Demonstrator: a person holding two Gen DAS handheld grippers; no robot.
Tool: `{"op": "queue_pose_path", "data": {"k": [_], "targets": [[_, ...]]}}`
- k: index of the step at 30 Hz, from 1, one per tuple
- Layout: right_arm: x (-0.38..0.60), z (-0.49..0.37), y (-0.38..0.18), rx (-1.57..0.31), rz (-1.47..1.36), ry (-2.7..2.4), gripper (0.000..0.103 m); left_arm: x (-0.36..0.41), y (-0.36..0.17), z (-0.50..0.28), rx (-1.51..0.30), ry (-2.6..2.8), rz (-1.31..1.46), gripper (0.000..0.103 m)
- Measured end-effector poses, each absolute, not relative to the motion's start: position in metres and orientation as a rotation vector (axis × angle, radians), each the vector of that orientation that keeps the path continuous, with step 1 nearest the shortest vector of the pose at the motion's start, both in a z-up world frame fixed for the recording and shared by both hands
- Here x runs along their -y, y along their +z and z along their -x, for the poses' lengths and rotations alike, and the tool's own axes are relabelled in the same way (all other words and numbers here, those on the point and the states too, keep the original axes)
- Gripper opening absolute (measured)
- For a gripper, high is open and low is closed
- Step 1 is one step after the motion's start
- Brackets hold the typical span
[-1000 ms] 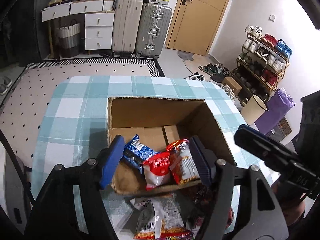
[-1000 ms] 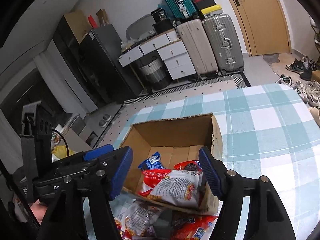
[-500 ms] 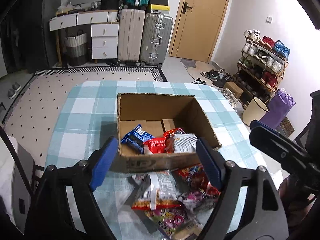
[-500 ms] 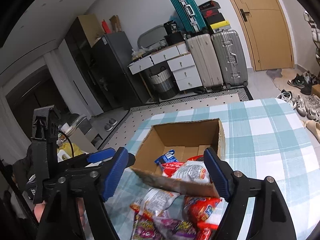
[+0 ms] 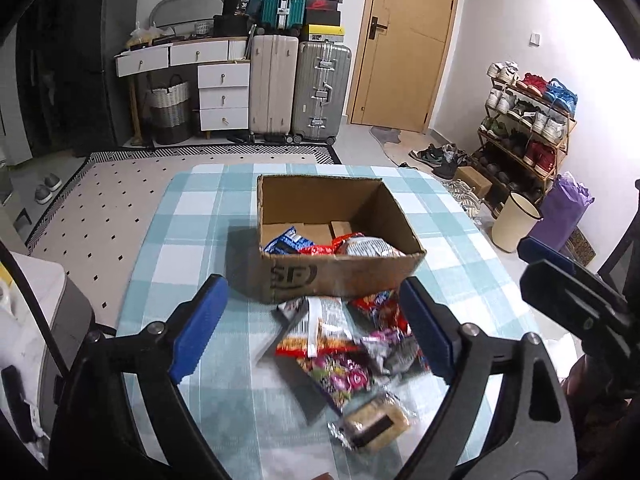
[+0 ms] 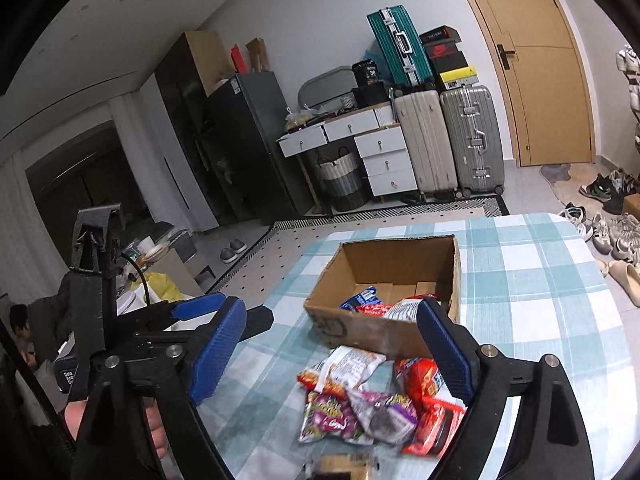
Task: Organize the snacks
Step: 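Withdraw both tools from the box toward the remaining snacks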
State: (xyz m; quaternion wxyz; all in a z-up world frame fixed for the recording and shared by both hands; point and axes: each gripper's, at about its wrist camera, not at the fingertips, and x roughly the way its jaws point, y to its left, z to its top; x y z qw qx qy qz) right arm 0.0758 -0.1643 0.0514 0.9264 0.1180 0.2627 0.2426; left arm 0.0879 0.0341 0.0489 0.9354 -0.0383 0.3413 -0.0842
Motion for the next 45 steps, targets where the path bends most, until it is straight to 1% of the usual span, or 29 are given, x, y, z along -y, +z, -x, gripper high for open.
{"op": "queue_pose_path", "data": {"k": [4,9,17,27,37,45], "targets": [[0.165,-0.055,0.046,-0.537,-0.243,0.509,0.093,-0.037,0.048,-0.065,-0.706,-0.184,0.092,0.101],[0.164,-0.032,0.031,-0.554,-0.24,0.513,0.094,-0.039,0.041,-0.033,-0.703,-0.17,0.095,0.101],[0.16,-0.009,0.005,-0.597,-0.243,0.511,0.097,-0.049,0.011,-0.012,-0.743,-0.142,0.132,0.102],[0.143,-0.006,-0.048,-0.706,-0.199,0.487,0.098,-0.066,-0.04,-0.008,-0.79,-0.104,0.173,0.102],[0.129,-0.025,-0.11,-0.848,-0.146,0.462,0.098,-0.088,-0.082,-0.014,-0.847,-0.059,0.206,0.102],[0.119,-0.035,-0.133,-0.885,-0.118,0.455,0.098,-0.1,-0.107,-0.018,-0.891,-0.047,0.224,0.102]]}}
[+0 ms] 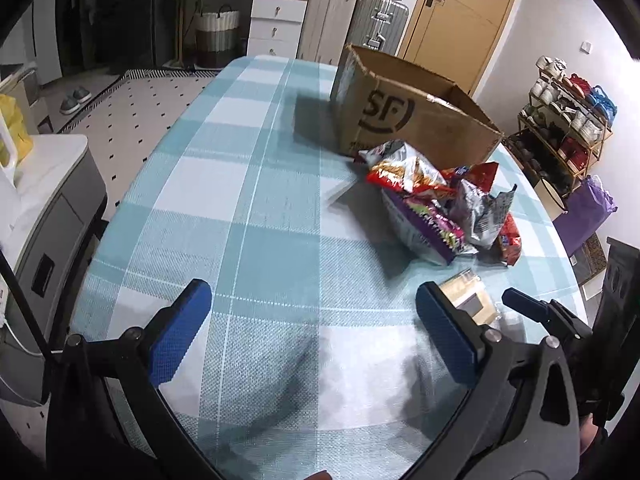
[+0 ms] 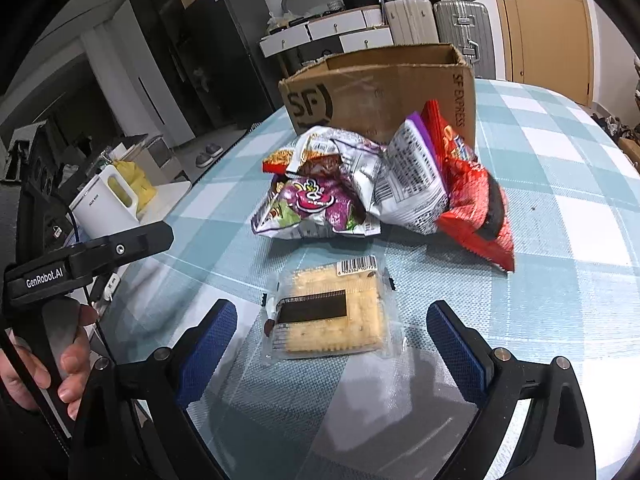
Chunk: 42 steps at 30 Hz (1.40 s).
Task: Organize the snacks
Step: 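Withdraw both tools from the box toward the remaining snacks, then close the right tool on the wrapped wafer biscuit and lift it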
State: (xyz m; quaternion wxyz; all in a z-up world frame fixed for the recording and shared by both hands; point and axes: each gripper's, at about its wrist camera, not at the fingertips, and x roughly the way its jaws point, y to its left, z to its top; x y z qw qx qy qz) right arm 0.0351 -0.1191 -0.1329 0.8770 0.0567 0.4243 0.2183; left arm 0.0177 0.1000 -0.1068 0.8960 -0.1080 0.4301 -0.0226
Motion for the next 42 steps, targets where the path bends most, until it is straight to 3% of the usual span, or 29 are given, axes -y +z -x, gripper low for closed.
{"op": "queue_pose_path", "data": {"k": [9,19,42], "targets": [[0.109,-0.045,-0.144,-0.922,-0.068,0.429,0.095,-0.098,-0.12,-0.021,-0.909,-0.057,0.217,0.102],[0.081,-0.042,-0.145,-0.904,0.088,0.388,0.059,-0.107,-0.131,-0.023,-0.937,-0.055,0.247,0.102],[0.132,-0.029,-0.132,-0.857,-0.126,0.415,0.058,-0.089,-0.134,-0.038,-0.963,-0.123,0.279,0.102]]}}
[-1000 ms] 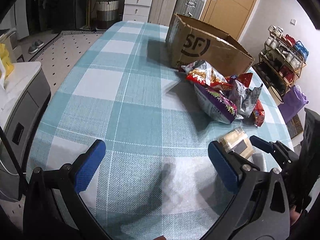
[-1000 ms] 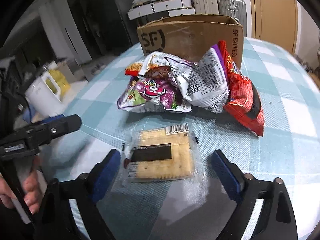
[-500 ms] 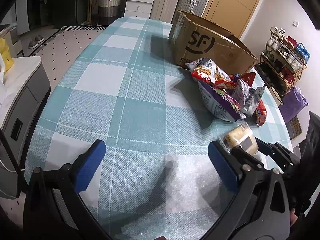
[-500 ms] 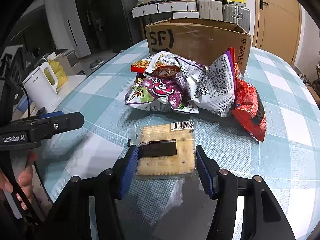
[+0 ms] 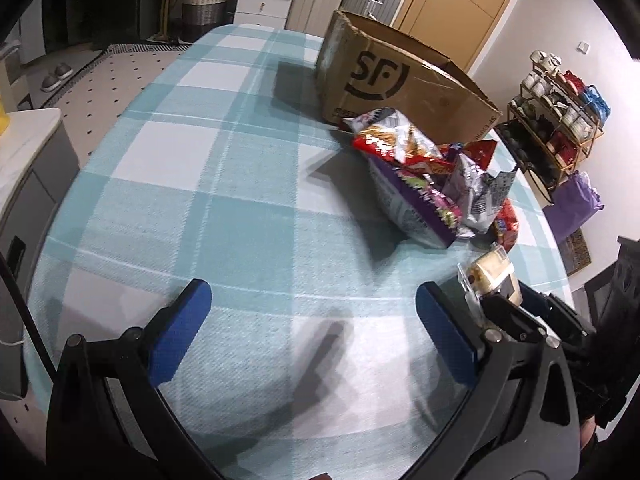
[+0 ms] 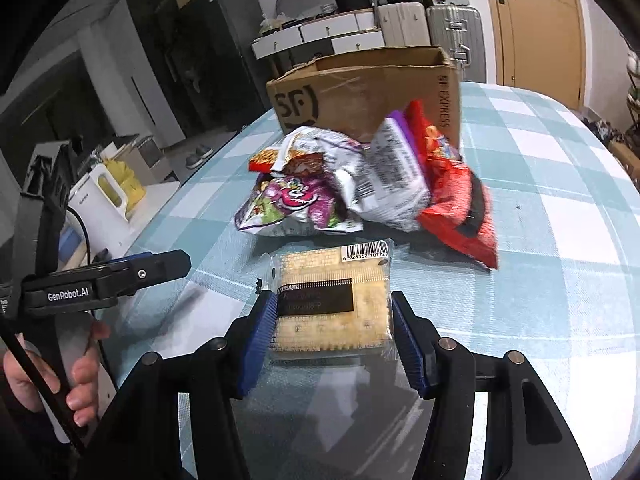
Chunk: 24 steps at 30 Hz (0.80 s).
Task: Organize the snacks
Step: 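Close the right tool on the wrapped wafer biscuit and lift it, then grasp the purple candy bag with the left tool while the right tool holds the wafer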
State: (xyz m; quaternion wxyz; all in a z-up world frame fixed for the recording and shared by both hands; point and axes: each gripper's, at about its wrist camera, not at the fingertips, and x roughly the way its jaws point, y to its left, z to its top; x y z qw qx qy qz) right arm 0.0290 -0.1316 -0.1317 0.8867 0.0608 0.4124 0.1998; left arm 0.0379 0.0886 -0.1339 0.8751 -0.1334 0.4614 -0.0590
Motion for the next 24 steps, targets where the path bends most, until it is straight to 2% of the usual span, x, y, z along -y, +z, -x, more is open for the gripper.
{"op": "queue_pose_path", "data": {"k": [24], "targets": [[0.185,-0.019,-0.115,-0.796,-0.19,0.356,0.058,-0.021,-0.131,-0.112,-0.984,-0.205,0.254,0.102]]}}
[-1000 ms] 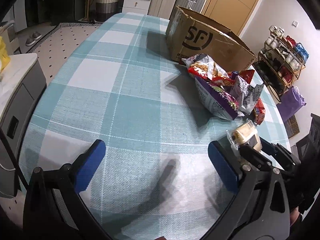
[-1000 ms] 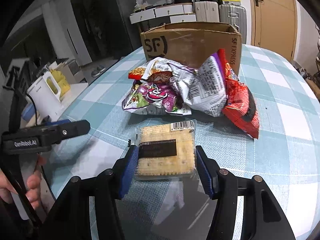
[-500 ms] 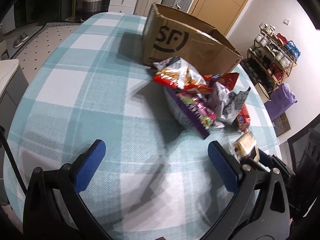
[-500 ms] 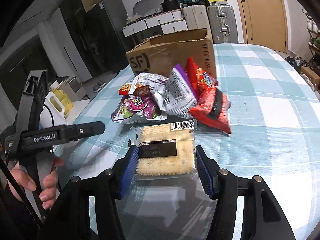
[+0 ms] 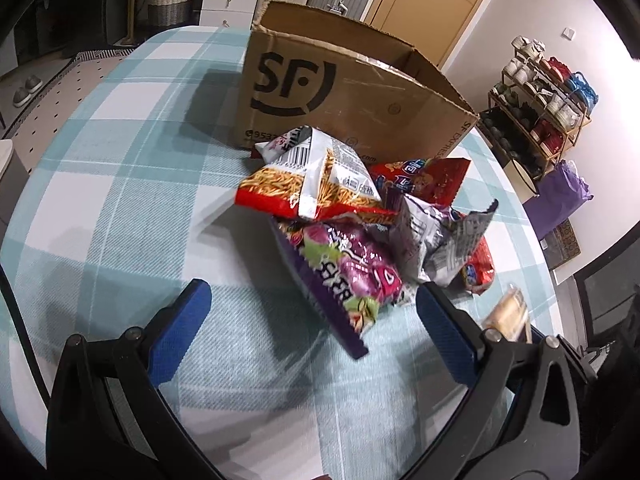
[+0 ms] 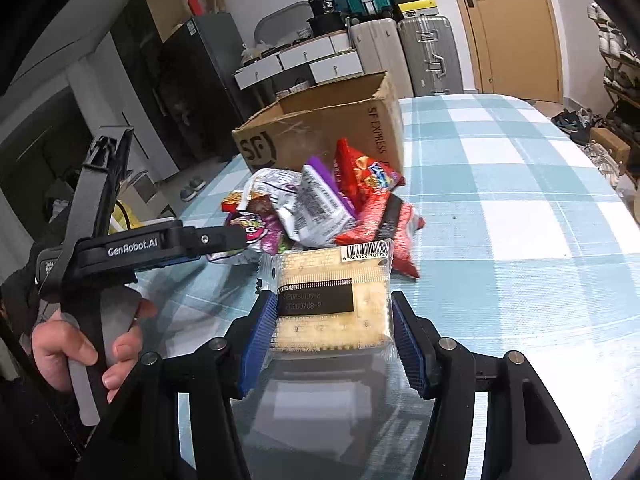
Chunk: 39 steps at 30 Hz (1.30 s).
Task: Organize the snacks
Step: 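Grasp the purple candy bag with the left tool while the right tool holds the wafer, then carry the candy bag and wafer over the box with both tools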
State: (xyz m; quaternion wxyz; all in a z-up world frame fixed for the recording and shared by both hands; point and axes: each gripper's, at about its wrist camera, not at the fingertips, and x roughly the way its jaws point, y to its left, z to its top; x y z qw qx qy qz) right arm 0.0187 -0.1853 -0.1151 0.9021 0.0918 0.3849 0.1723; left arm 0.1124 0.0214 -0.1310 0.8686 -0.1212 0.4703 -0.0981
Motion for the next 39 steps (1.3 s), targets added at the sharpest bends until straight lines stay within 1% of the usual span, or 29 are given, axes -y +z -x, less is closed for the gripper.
{"op": "queue_pose_path", "data": {"k": [2,8,11,13,14,15,16,17,20,22,27,39], "targets": [[0.188,-0.019,-0.115,-0.796,-0.191,0.355,0.058,-0.02,-0.134,-0.12,-0.99,-0.201,0.253,0.101],[0.197,-0.024,-0.118,-0.794,-0.209,0.34,0.058,-0.018,-0.142,-0.134,-0.997,-0.205,0.283,0.094],[0.198,-0.024,-0.119,-0.796,-0.216,0.338,0.058,-0.017,-0.145,-0.137,-1.003,-0.223,0.301,0.086],[0.199,-0.024,-0.119,-0.795,-0.216,0.334,0.058,-0.013,-0.146,-0.138,-1.004,-0.246,0.304,0.075],[0.199,-0.024,-0.12,-0.797,-0.217,0.335,0.058,-0.012,-0.146,-0.138,-1.004,-0.256,0.303,0.073],[0.199,-0.024,-0.12,-0.798,-0.218,0.335,0.058,-0.01,-0.147,-0.138,-1.003,-0.268,0.304,0.065],[0.199,-0.024,-0.12,-0.798,-0.218,0.334,0.058,-0.009,-0.147,-0.138,-1.008,-0.282,0.3,0.06],[0.199,-0.024,-0.12,-0.797,-0.218,0.334,0.058,-0.008,-0.146,-0.136,-1.003,-0.286,0.293,0.058],[0.199,-0.022,-0.119,-0.796,-0.218,0.332,0.058,-0.008,-0.146,-0.132,-0.991,-0.303,0.266,0.042],[0.199,-0.022,-0.118,-0.796,-0.218,0.332,0.058,-0.015,-0.149,-0.132,-0.996,-0.324,0.299,0.039],[0.197,-0.02,-0.115,-0.788,-0.21,0.331,0.058,-0.02,-0.145,-0.125,-0.988,-0.316,0.279,0.036],[0.192,-0.013,-0.099,-0.752,-0.211,0.321,0.058,-0.036,-0.134,-0.103,-0.955,-0.294,0.236,0.036]]}}
